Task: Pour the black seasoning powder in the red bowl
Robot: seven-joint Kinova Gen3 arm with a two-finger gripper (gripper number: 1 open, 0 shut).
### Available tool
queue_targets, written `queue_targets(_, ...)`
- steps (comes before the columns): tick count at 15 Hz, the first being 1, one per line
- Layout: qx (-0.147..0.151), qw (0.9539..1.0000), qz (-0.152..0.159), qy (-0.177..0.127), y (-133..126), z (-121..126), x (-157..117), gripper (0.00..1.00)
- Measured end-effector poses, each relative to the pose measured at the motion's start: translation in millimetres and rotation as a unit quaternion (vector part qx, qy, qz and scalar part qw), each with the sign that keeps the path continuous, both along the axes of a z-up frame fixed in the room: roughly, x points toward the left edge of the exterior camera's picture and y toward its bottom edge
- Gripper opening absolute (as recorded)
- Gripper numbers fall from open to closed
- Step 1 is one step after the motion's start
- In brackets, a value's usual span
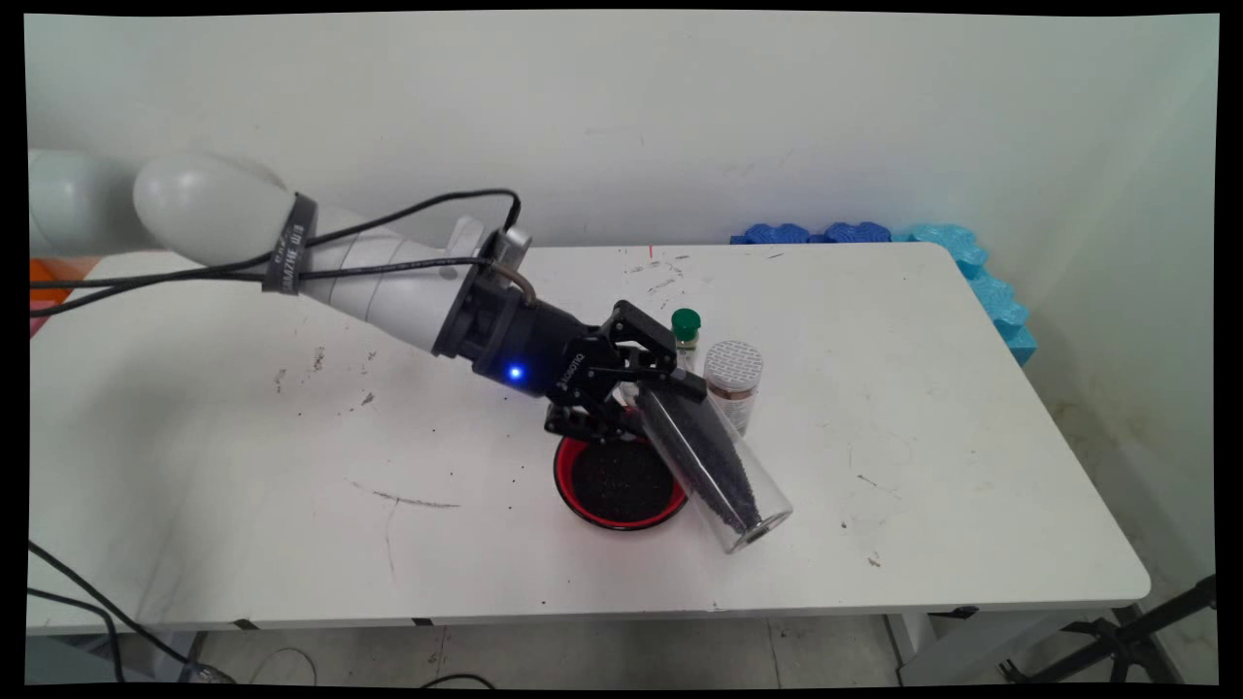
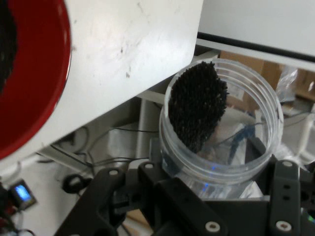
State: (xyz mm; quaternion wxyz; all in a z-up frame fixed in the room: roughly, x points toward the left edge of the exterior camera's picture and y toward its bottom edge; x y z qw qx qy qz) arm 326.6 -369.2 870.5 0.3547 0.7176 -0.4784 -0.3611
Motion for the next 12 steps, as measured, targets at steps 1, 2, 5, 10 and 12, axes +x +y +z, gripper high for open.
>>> queue_targets(1,-0.024,0.9996,-0.013,-0.008,-1.4,4.2,-0.1,0.00)
queue_targets(2,-0.045,0.9986,-0.024,-0.015,-2.6,7.7,-0.2,0.00)
queue_targets(5,-0.098,0.9933,-0.050,-0.035,-6.8,18.7,-1.0,0.00)
queue_targets(10,-0.199,0.9722,-0.097,-0.076,-19.4,43.2,-2.4,0.00)
queue_targets(12,-0.242,0.9589,-0.115,-0.092,-24.6,53.6,-2.2,0.00)
